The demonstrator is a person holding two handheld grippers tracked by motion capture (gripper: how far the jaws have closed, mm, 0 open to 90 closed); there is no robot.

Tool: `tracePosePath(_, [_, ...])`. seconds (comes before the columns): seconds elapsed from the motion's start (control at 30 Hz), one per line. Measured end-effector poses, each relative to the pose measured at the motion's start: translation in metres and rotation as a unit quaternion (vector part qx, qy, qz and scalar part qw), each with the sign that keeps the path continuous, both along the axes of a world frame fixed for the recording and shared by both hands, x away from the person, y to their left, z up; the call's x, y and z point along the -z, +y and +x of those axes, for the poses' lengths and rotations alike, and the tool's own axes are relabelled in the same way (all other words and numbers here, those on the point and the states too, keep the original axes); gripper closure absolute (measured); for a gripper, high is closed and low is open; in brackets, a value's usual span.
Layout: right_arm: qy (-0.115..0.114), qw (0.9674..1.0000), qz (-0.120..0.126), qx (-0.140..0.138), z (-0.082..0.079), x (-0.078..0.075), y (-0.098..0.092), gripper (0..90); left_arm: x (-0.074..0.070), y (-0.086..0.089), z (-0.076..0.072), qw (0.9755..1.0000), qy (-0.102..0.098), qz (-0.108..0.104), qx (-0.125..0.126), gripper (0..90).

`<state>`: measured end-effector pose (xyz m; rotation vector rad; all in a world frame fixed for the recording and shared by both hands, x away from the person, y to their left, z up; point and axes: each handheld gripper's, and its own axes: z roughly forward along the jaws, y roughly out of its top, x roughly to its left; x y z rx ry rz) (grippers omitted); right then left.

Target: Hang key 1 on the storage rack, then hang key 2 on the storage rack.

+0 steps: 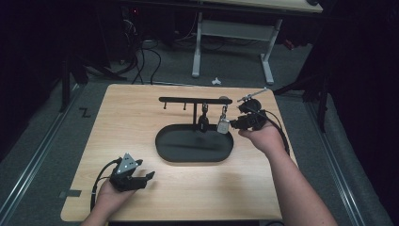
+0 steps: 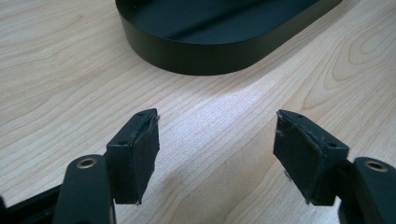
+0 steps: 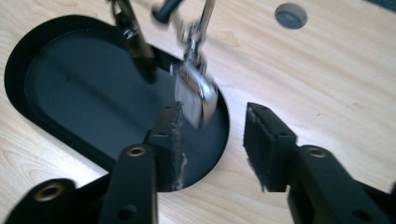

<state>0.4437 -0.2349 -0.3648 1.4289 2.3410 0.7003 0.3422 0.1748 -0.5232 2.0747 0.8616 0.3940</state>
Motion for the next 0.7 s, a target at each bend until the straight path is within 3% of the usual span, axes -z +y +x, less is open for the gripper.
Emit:
tracePosePath(0.33, [-0.008, 0.9998, 0.011, -0.015, -0.024, 0.03, -0.004, 49.2, 0.001, -0.002, 0.0, 1.0, 0.002, 0.009, 0.004, 31.6])
tracePosePath(0.37, [-0.006, 0.9998, 0.004, -0.016, -0.026, 0.031, -0.004, 48.2, 0.001, -0.002, 0.0, 1.0, 0.002, 0.009, 0.002, 31.6])
tracePosePath(0.7, [-0.049, 0.9986, 0.02, -0.002, -0.049, 0.052, -0.017, 42.0, 0.002, 0.001, -0.001, 0.9999, 0.0, 0.008, -0.006, 31.4])
